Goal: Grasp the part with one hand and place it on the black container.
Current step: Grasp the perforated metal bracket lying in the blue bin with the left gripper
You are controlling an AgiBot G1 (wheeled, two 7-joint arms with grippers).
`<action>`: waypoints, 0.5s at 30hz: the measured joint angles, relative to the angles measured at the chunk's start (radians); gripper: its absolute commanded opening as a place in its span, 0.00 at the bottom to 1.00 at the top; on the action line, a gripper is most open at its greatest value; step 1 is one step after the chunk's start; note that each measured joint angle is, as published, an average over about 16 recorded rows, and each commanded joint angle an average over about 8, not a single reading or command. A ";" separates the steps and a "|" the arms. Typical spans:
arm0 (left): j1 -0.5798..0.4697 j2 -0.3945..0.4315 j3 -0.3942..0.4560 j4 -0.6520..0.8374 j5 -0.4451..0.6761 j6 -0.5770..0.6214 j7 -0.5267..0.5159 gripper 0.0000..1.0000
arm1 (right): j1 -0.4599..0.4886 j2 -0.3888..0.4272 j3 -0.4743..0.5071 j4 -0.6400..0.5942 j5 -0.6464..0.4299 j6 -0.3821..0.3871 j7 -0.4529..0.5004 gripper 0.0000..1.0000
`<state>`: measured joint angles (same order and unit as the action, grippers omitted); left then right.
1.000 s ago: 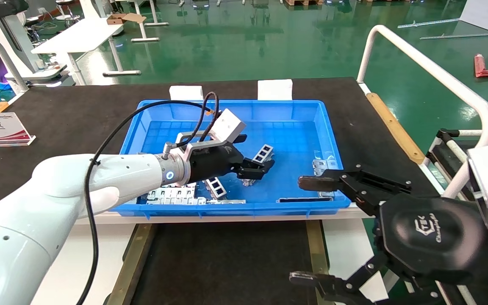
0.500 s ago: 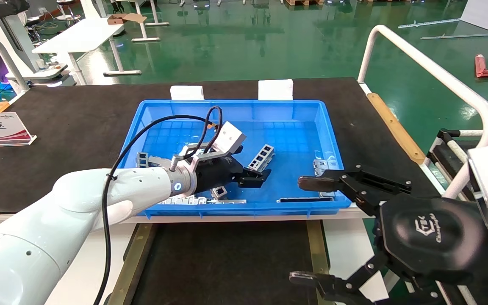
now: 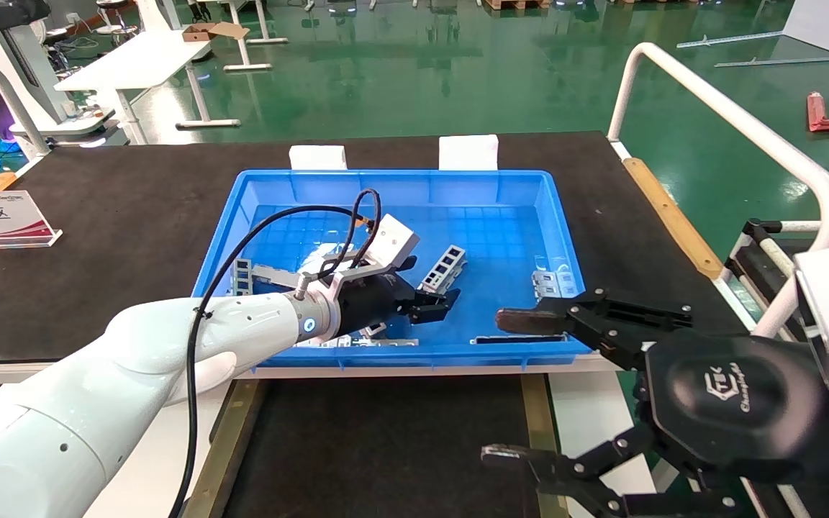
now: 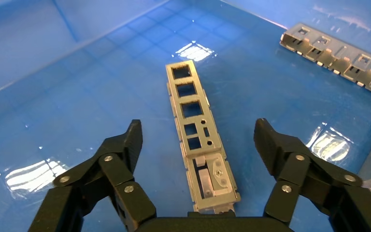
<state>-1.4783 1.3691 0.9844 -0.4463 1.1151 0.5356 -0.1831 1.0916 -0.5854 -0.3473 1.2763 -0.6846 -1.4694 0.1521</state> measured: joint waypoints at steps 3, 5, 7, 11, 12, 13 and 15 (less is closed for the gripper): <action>0.000 -0.001 0.024 0.003 -0.024 -0.010 0.001 0.00 | 0.000 0.000 0.000 0.000 0.000 0.000 0.000 0.00; -0.001 -0.001 0.038 0.006 -0.040 -0.015 0.003 0.00 | 0.000 0.000 0.000 0.000 0.000 0.000 0.000 0.00; -0.001 -0.001 0.051 0.009 -0.055 -0.020 0.006 0.00 | 0.000 0.000 0.000 0.000 0.000 0.000 0.000 0.00; -0.003 -0.002 0.074 0.015 -0.085 -0.028 0.013 0.00 | 0.000 0.000 0.000 0.000 0.000 0.000 0.000 0.00; -0.004 -0.002 0.079 0.016 -0.093 -0.029 0.015 0.00 | 0.000 0.000 0.000 0.000 0.000 0.000 0.000 0.00; -0.004 -0.002 0.084 0.018 -0.100 -0.031 0.017 0.00 | 0.000 0.000 0.000 0.000 0.000 0.000 0.000 0.00; -0.005 -0.002 0.093 0.021 -0.115 -0.034 0.021 0.00 | 0.000 0.000 0.000 0.000 0.000 0.000 0.000 0.00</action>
<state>-1.4837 1.3671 1.0773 -0.4251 1.0002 0.5020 -0.1620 1.0917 -0.5853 -0.3476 1.2763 -0.6844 -1.4693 0.1520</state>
